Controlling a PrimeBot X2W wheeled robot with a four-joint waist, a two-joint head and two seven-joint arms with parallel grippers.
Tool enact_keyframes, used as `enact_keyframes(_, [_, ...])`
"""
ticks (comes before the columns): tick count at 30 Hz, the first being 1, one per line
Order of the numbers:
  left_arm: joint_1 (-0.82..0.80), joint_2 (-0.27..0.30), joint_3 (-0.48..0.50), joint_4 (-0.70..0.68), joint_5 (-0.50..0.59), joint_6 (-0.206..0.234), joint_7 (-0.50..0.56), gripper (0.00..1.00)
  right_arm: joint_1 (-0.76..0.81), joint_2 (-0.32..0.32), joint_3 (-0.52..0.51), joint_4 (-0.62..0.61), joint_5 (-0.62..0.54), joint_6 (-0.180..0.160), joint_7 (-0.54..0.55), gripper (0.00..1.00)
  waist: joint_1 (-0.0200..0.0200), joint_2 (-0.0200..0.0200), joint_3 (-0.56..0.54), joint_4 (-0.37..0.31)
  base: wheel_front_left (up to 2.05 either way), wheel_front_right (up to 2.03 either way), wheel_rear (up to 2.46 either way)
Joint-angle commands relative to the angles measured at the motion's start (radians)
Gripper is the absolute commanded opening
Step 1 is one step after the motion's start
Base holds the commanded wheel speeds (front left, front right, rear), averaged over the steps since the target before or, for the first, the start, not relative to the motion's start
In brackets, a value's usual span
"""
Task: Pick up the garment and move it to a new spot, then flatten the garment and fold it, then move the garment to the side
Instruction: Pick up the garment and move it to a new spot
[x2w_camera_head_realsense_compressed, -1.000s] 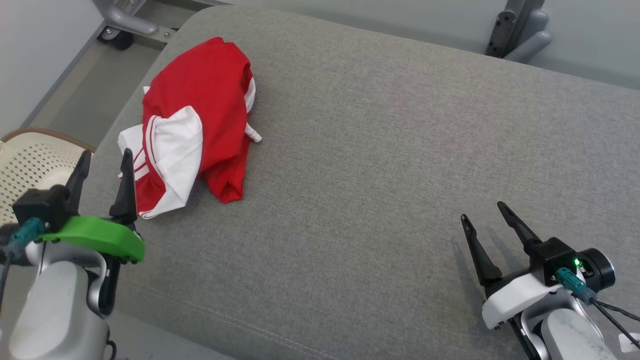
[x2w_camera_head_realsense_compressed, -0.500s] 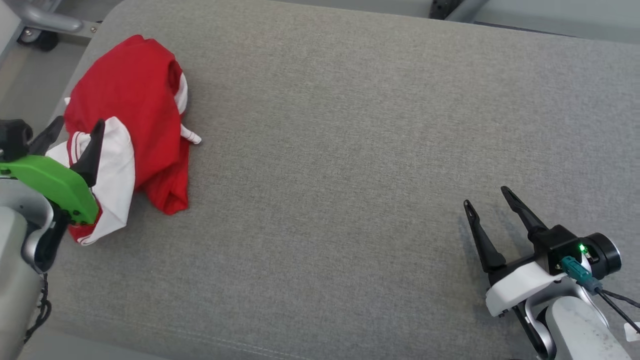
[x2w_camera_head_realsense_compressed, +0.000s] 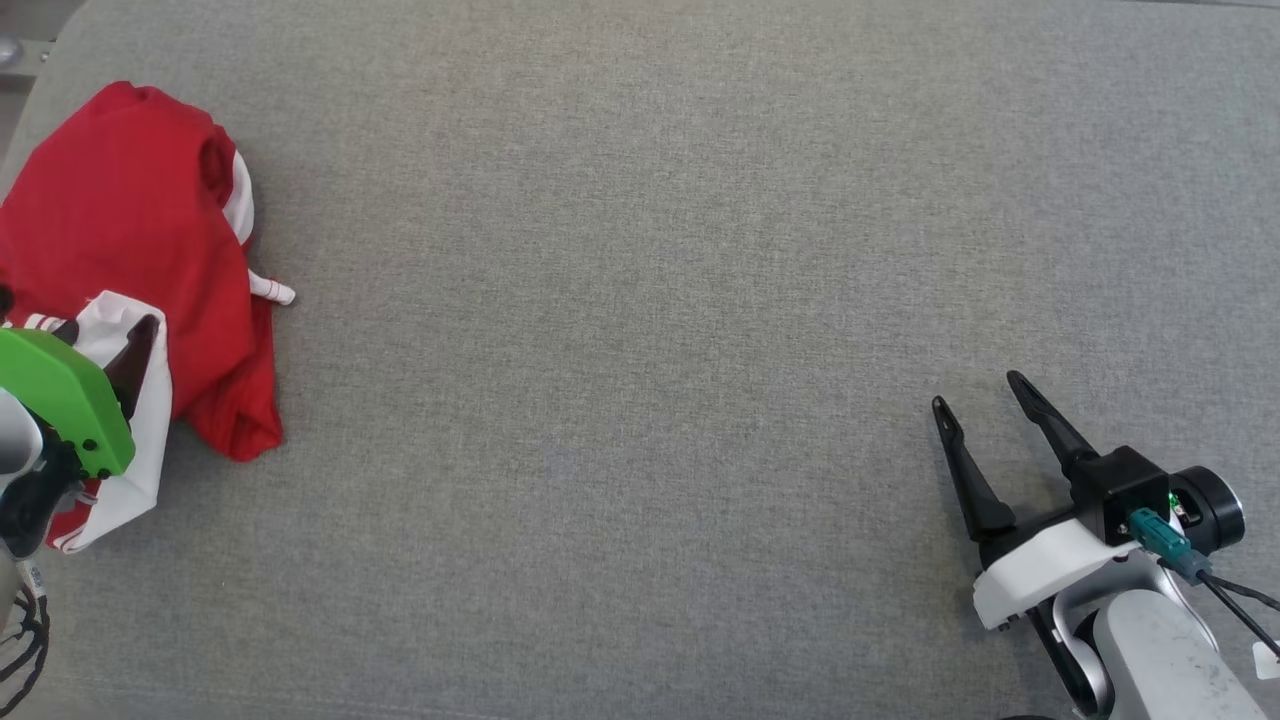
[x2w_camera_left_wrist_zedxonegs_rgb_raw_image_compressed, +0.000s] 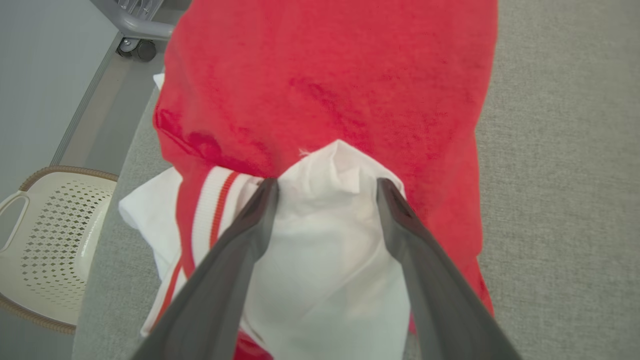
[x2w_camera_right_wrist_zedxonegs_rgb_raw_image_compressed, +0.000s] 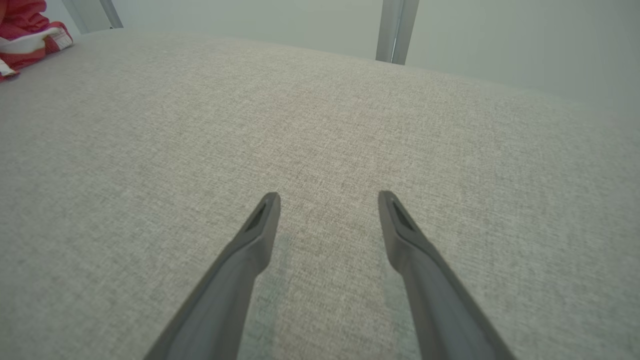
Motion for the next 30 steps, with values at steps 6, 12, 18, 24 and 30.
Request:
enact_keyframes(6, [-0.038, -0.012, -0.036, 0.069, -0.005, 0.002, -0.006, 0.00, -0.022, 0.004, -0.005, 0.008, 0.008, -0.001, -0.003, 1.00, 0.0000, 0.0000, 0.017, -0.019, 0.00, 0.00, 0.00])
enact_keyframes(12, [-0.074, 0.020, -0.071, 0.072, 0.017, 0.002, -0.052, 0.00, -0.012, 0.025, -0.017, 0.014, 0.008, -0.001, -0.003, 1.00, 0.0000, 0.0000, -0.013, -0.021, 0.00, 0.00, 0.00])
enact_keyframes(18, [-0.130, 0.063, -0.107, 0.036, 0.049, 0.002, -0.094, 0.00, 0.005, 0.051, -0.023, 0.024, 0.018, -0.001, -0.003, 1.00, 0.0000, 0.0000, -0.067, -0.025, 0.00, 0.00, 0.00])
enact_keyframes(24, [-0.224, 0.095, -0.154, -0.042, 0.111, 0.002, -0.162, 0.00, 0.029, 0.089, -0.036, 0.033, 0.030, -0.001, -0.003, 1.00, 0.0000, 0.0000, -0.132, -0.040, 0.00, 0.00, 0.00])
enact_keyframes(30, [-0.301, 0.080, -0.217, -0.140, 0.145, 0.002, -0.200, 0.00, 0.051, 0.118, -0.039, 0.036, 0.028, -0.001, -0.003, 1.00, 0.0000, 0.0000, -0.175, -0.076, 0.00, 0.00, 0.00])
